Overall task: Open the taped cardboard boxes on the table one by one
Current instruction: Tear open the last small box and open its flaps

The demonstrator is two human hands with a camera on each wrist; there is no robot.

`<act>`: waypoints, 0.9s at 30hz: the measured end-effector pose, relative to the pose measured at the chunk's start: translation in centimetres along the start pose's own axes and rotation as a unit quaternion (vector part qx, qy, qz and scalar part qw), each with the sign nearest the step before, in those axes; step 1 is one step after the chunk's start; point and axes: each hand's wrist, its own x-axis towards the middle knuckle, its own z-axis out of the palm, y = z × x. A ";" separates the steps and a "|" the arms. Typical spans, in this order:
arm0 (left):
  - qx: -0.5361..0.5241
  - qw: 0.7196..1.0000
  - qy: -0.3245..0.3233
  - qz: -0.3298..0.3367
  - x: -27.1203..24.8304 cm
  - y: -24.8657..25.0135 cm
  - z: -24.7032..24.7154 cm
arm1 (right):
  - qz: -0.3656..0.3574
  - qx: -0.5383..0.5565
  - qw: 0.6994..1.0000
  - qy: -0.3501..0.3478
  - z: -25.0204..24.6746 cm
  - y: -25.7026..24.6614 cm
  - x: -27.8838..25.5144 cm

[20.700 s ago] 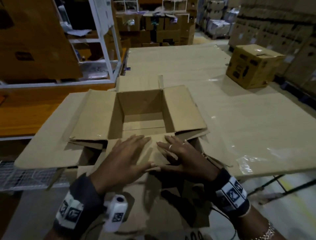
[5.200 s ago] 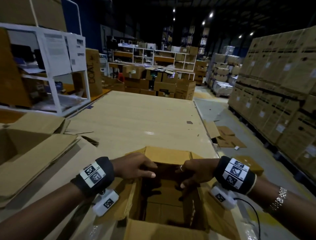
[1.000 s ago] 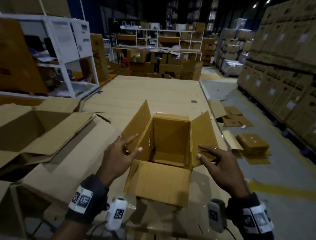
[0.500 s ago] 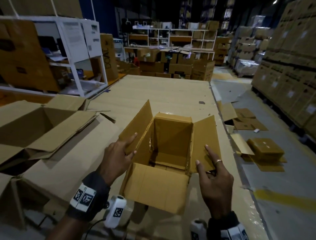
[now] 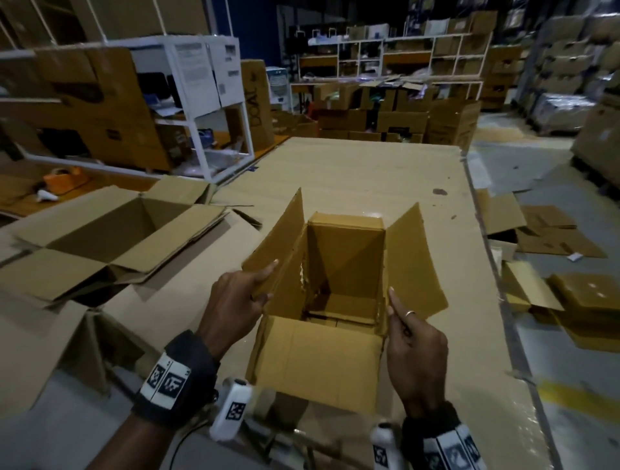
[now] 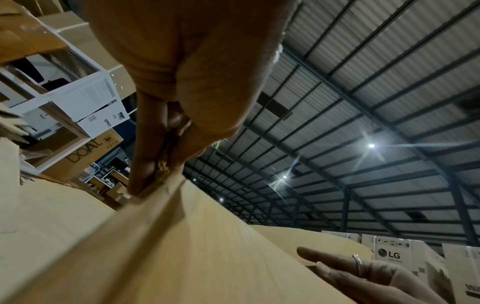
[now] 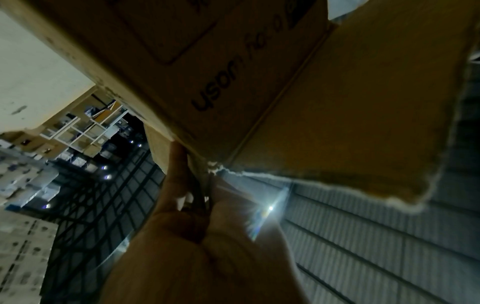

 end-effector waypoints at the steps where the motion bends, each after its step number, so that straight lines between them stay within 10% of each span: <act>1: -0.012 1.000 0.002 -0.002 -0.3 -0.1 -0.4 | -0.008 0.013 1.000 -0.001 0.1 -0.1 0.1; 27: -0.119 0.936 0.330 0.000 -6.3 -14.7 -21.9 | -0.245 0.185 0.951 0.025 14.3 -21.9 0.8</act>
